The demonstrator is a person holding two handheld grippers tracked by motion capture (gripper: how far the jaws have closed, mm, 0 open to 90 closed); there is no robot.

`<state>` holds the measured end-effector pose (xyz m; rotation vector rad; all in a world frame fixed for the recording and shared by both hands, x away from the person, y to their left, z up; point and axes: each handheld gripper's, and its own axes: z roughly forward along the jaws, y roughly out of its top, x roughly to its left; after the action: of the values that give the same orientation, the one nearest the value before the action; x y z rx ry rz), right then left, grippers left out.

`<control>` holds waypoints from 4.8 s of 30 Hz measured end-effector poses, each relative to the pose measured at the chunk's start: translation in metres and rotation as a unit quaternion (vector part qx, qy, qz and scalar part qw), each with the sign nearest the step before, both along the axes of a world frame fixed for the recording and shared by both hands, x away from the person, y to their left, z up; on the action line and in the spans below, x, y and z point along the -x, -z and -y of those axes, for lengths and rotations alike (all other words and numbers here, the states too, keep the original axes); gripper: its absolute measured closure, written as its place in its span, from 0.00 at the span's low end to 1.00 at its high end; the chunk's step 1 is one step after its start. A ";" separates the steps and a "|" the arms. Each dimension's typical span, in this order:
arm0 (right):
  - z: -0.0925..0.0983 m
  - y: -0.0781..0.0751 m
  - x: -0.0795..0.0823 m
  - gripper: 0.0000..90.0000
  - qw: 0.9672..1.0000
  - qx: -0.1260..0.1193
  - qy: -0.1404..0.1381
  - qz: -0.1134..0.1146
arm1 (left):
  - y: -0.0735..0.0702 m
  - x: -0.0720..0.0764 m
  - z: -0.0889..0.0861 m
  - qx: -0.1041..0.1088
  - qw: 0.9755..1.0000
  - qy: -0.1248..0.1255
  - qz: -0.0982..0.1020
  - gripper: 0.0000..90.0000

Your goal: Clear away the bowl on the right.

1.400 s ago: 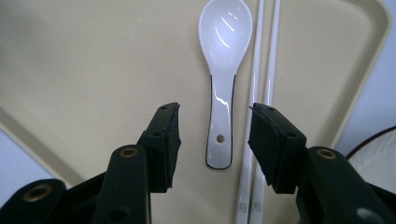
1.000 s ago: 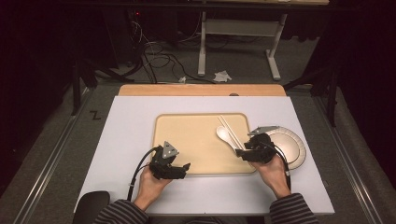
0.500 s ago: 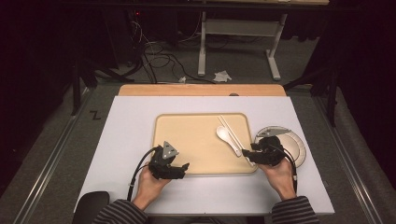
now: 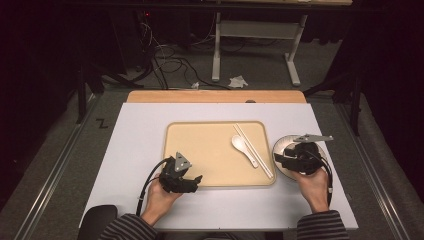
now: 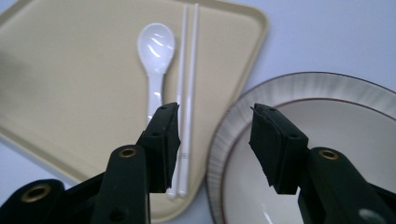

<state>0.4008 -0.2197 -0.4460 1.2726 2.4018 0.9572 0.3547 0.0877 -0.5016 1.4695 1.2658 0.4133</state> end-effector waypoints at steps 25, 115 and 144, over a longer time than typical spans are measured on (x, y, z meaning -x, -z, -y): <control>0.073 -0.019 -0.003 0.61 0.993 0.005 0.116 0.031 | 0.004 0.001 0.004 -0.010 1.000 0.008 -0.008 0.28; 0.133 0.006 -0.028 0.94 0.981 -0.008 0.180 -0.073 | 0.005 0.002 -0.005 -0.021 1.000 -0.019 0.006 0.26; 0.094 -0.023 -0.005 0.94 0.993 -0.036 0.108 -0.029 | 0.000 -0.008 -0.009 -0.004 1.000 -0.017 -0.001 0.27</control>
<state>0.4056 -0.3136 -0.4234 1.5697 2.2311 0.9609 0.3626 0.0966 -0.5013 1.4579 1.2936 0.4397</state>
